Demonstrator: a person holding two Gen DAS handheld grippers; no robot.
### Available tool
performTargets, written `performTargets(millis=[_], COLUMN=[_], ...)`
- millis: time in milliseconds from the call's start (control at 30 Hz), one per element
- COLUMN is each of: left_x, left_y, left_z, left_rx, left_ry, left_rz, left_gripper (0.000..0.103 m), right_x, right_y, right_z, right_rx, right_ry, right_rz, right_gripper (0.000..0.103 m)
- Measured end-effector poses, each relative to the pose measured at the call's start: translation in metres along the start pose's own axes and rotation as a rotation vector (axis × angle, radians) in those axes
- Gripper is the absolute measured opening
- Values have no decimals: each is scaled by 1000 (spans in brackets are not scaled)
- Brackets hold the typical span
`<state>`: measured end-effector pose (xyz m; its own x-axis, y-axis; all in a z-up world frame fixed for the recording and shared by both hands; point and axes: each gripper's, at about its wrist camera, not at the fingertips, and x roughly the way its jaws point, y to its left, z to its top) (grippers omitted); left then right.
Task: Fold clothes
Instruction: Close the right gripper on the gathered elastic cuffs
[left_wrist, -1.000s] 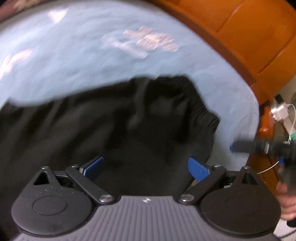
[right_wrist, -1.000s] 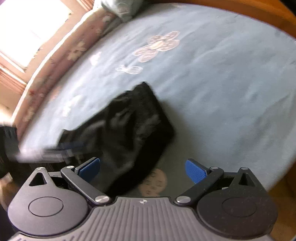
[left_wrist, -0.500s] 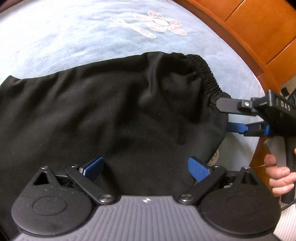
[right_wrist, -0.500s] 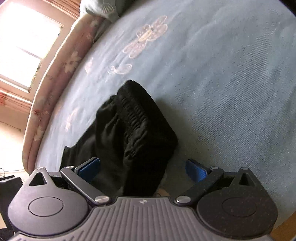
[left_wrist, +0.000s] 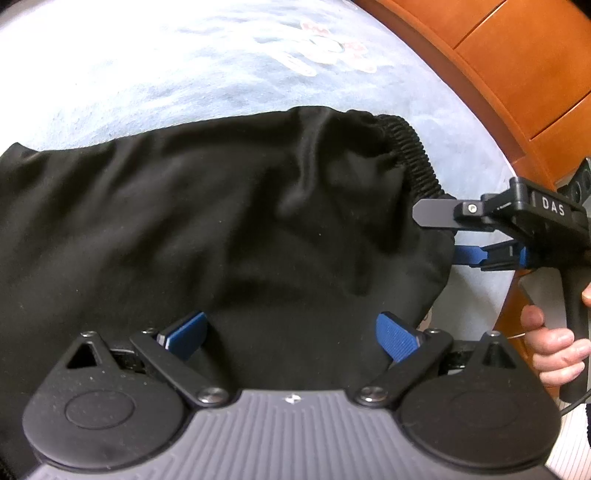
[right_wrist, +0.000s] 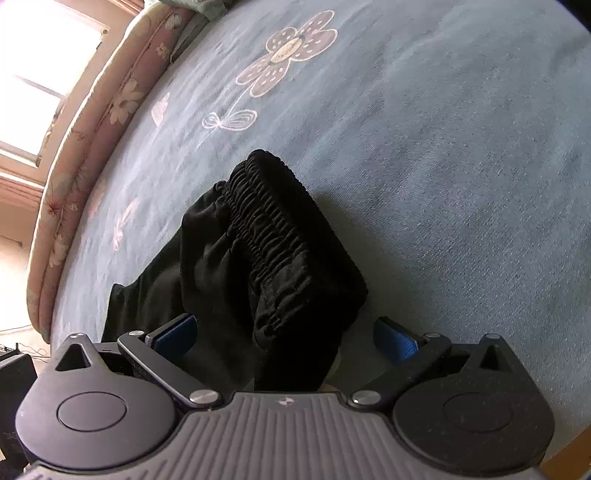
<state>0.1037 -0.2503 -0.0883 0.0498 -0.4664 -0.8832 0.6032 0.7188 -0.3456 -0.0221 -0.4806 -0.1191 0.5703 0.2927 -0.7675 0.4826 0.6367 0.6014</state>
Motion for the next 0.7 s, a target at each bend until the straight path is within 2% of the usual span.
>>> performTargets(millis=[333,700], left_x=[-1,-1], left_y=[2,0], left_z=[-3,-5], left_rx=[4,12], left_ry=[-7,-13], left_rz=[-2,3], left_gripper=[99,100], right_x=[4,2], right_y=[7,4], right_z=[4,5], right_rx=[-22,-23], right_ry=[37,-1], right_rz=[-45,-17], right_gripper=[103,103])
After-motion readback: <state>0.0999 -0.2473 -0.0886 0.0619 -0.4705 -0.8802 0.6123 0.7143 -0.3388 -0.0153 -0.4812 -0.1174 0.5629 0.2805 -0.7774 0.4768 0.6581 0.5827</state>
